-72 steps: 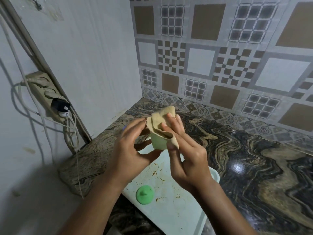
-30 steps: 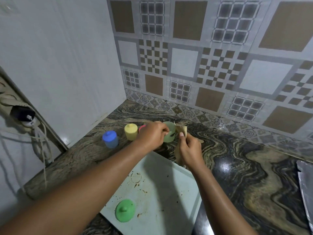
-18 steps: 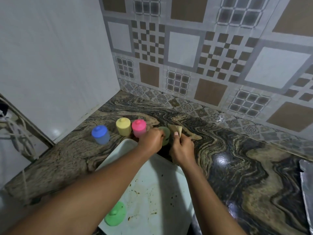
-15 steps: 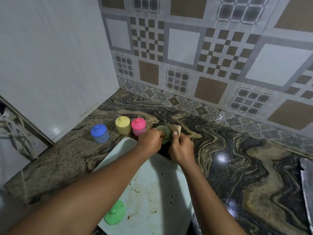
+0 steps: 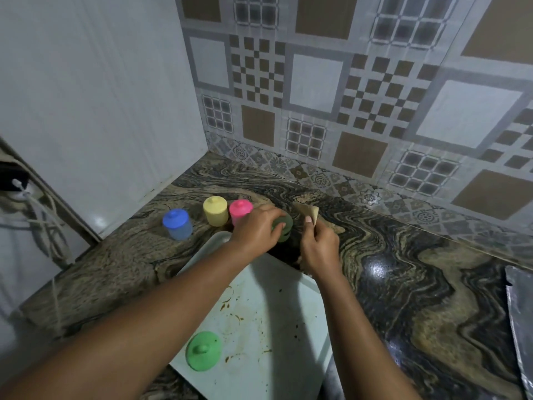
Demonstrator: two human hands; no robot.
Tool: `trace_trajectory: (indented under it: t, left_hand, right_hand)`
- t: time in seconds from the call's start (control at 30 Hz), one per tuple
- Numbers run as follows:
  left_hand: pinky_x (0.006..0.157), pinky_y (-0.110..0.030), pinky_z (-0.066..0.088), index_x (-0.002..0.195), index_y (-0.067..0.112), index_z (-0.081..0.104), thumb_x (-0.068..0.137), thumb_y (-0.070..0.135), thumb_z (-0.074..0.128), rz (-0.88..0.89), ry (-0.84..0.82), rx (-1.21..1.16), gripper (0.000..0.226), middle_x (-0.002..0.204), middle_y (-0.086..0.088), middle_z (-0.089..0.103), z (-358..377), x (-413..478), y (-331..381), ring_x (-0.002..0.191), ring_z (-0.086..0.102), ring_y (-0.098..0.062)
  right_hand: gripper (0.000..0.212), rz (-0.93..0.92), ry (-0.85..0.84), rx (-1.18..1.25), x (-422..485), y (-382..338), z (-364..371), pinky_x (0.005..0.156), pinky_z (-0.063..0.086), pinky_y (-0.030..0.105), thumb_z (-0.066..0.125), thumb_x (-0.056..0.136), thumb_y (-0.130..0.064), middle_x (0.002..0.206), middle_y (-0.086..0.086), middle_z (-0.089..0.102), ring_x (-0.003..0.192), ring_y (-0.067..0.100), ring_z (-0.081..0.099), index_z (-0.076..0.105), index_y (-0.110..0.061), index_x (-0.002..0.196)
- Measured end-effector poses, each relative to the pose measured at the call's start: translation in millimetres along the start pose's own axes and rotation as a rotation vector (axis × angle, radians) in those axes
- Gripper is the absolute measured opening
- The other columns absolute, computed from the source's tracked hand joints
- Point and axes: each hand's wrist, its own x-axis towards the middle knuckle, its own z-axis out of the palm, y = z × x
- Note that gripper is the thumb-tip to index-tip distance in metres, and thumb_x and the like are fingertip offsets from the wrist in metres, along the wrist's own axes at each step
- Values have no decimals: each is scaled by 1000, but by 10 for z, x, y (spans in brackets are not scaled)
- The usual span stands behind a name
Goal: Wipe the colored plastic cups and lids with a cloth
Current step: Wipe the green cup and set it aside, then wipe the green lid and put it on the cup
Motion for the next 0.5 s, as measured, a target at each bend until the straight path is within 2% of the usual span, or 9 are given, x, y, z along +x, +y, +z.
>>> trace_trajectory:
  t: [0.1, 0.2, 0.27, 0.33, 0.4, 0.43, 0.5]
  left_hand:
    - [75, -34, 58, 120, 21, 72, 93, 28, 66, 57, 60, -107, 29, 115, 2, 71, -459, -27, 162, 91, 69, -18]
    - [78, -27, 58, 117, 19, 73, 91, 22, 70, 30, 149, -231, 27, 112, 0, 73, -901, -260, 211, 92, 70, -13]
    - [76, -19, 56, 115, 18, 74, 89, 18, 72, -22, 182, -292, 26, 109, 1, 74, -1098, -564, 186, 86, 68, 0]
    - [71, -8, 50, 115, 15, 74, 90, 17, 73, -96, 142, -332, 24, 104, 6, 74, -1188, -906, 143, 78, 64, 12]
    - [71, -16, 54, 113, 20, 75, 91, 22, 73, -189, 68, -330, 22, 99, 15, 72, -1151, -1244, 59, 74, 64, 10]
    - [73, -25, 58, 112, 22, 75, 91, 24, 73, -234, 32, -324, 21, 99, 17, 72, -1105, -1411, 18, 75, 66, 5]
    - [82, -36, 59, 112, 24, 75, 90, 28, 74, -309, -39, -306, 23, 105, 15, 73, -984, -1724, -63, 84, 69, -6]
  right_hand:
    - [29, -69, 30, 28, -96, -207, -155, 57, 32, 28, 46, 107, -26, 63, -9, 50, 60, 13, 47, 63, -10, 92]
    - [36, -122, -4, 71, -356, -403, -252, 55, 36, 35, 46, 106, -30, 59, -3, 51, 55, 18, 52, 54, -18, 74]
    - [39, -115, -68, 130, -603, -462, -250, 52, 43, 35, 46, 107, -32, 58, 7, 54, 53, 22, 55, 54, -16, 72]
    - [43, -72, -137, 198, -862, -475, -217, 48, 51, 36, 47, 105, -37, 57, 11, 56, 49, 27, 58, 54, -6, 76]
    - [50, -3, -217, 263, -1091, -411, -139, 48, 54, 53, 46, 98, -50, 56, 11, 55, 48, 41, 58, 53, -4, 78]
    - [53, 26, -259, 291, -1201, -371, -100, 47, 51, 59, 46, 95, -54, 55, 12, 52, 45, 41, 54, 51, -5, 78]
    - [61, 46, -337, 277, -1429, -309, -33, 45, 45, 60, 45, 93, -61, 54, 12, 47, 44, 29, 48, 58, -2, 87]
